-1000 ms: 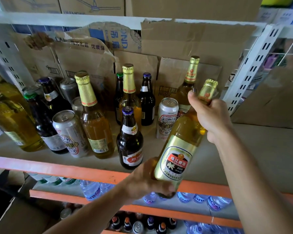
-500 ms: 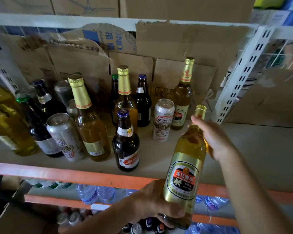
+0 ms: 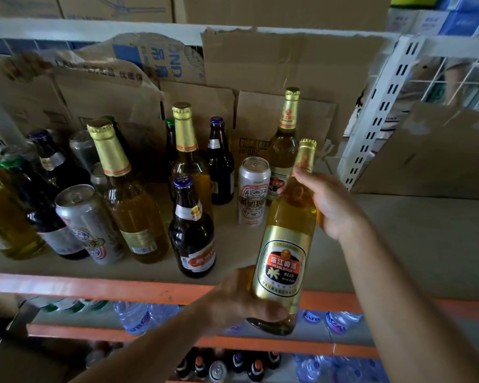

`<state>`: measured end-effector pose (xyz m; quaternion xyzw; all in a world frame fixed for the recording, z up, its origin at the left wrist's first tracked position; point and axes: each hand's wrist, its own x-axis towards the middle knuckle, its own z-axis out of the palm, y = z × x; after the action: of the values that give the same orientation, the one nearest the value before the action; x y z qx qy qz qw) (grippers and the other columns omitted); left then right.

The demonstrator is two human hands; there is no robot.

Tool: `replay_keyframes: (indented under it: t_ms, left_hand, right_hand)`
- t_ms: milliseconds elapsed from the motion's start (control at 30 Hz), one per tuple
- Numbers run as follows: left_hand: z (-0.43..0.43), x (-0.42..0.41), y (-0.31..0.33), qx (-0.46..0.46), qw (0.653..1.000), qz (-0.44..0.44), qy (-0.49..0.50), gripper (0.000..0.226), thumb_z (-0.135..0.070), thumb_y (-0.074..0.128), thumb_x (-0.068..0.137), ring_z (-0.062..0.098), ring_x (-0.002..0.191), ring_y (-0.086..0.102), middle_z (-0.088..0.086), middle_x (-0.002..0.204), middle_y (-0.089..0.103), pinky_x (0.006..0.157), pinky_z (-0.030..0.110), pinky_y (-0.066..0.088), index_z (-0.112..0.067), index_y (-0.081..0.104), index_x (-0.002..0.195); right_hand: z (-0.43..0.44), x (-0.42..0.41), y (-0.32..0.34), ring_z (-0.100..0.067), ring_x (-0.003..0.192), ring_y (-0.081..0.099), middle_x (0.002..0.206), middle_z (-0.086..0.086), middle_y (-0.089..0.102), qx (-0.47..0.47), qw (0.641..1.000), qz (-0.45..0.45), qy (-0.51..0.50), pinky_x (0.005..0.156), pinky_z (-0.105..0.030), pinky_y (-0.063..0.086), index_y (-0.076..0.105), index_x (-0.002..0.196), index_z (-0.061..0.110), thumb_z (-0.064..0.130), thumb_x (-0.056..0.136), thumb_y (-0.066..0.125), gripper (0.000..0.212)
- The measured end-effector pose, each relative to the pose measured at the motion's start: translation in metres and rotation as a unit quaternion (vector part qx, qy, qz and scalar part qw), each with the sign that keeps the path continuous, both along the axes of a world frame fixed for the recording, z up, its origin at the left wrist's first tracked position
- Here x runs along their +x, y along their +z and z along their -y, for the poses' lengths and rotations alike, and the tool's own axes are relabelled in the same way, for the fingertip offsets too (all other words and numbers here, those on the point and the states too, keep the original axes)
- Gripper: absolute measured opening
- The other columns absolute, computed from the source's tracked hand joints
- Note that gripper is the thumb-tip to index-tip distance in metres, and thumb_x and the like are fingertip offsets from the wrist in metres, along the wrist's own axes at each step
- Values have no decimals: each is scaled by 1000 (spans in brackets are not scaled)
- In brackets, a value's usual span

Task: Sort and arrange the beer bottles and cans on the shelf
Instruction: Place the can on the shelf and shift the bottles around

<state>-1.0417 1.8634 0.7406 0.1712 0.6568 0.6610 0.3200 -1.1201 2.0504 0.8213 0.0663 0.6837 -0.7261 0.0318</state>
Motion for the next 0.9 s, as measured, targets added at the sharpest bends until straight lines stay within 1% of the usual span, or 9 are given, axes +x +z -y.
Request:
replay_keyframes:
  t_ms: [67, 167, 300, 367, 400, 467, 600, 700, 900]
  left_hand:
    - [0, -3, -1, -2, 1000, -7, 7, 59, -26, 79, 63, 29, 107, 66, 15, 113, 69, 92, 38, 53, -7, 62, 116]
    - [0, -8, -3, -6, 1000, -15, 10, 59, -27, 79, 64, 36, 110, 63, 19, 115, 67, 100, 47, 49, -7, 62, 116]
    - [-3, -11, -5, -8, 1000, -14, 9, 61, -25, 79, 64, 36, 110, 63, 20, 115, 67, 98, 44, 51, -5, 60, 118]
    - [-5, -14, -8, -25, 999, -38, 16, 60, -27, 81, 64, 33, 108, 65, 16, 113, 69, 97, 47, 51, -9, 60, 117]
    - [-7, -16, -9, -33, 998, -53, 18, 59, -28, 82, 64, 32, 106, 66, 14, 112, 70, 96, 50, 51, -11, 61, 116]
    - [-9, -19, -10, -55, 995, -76, 25, 57, -27, 84, 64, 28, 104, 67, 9, 110, 71, 95, 51, 52, -17, 61, 116]
    - [-17, -26, -9, -64, 995, -73, 29, 62, -19, 84, 64, 26, 104, 67, 9, 110, 71, 91, 40, 55, -15, 58, 119]
    - [-20, -34, -13, -83, 993, -79, 43, 72, -34, 86, 54, 25, 103, 68, 7, 108, 71, 91, 43, 55, -18, 57, 118]
    - [-24, -40, -29, -159, 980, -101, 61, 66, -36, 85, 50, 16, 93, 70, -3, 98, 73, 84, 43, 58, -29, 58, 109]
  right_hand:
    - [3, 0, 3, -25, 81, 68, 85, -10, 70, 2, 1000, -9, 5, 75, -39, 57, 62, 98, 11, 30, 93, 61, 20]
    - [4, -3, 8, -30, 88, 66, 91, -15, 70, 11, 1000, -18, -5, 87, -47, 55, 63, 97, 12, 27, 93, 62, 15]
    - [7, -6, 11, -32, 94, 69, 98, -15, 71, 53, 998, -35, -3, 91, -50, 54, 64, 94, 17, 35, 87, 70, 20]
    - [6, -7, 14, -21, 84, 69, 89, -7, 72, 99, 994, -53, -4, 77, -36, 57, 64, 89, 19, 38, 86, 70, 20]
    - [4, -7, 17, -15, 76, 67, 83, -3, 70, 134, 989, -64, -3, 67, -27, 54, 64, 86, 19, 37, 87, 69, 19]
    - [-1, -8, 25, -11, 66, 63, 77, -2, 68, 186, 979, -84, -10, 54, -21, 47, 64, 83, 15, 34, 87, 70, 20]
    - [-11, -12, 33, -15, 67, 64, 72, -4, 67, 180, 977, -108, -43, 60, -26, 48, 66, 79, 11, 28, 83, 74, 19]
    - [-17, -16, 31, -21, 73, 66, 75, -7, 68, 165, 977, -113, -71, 67, -30, 49, 68, 80, 9, 27, 83, 75, 19]
    - [-24, -17, 13, -27, 75, 68, 72, -7, 68, 137, 983, -95, -79, 73, -43, 55, 68, 75, 10, 23, 81, 77, 17]
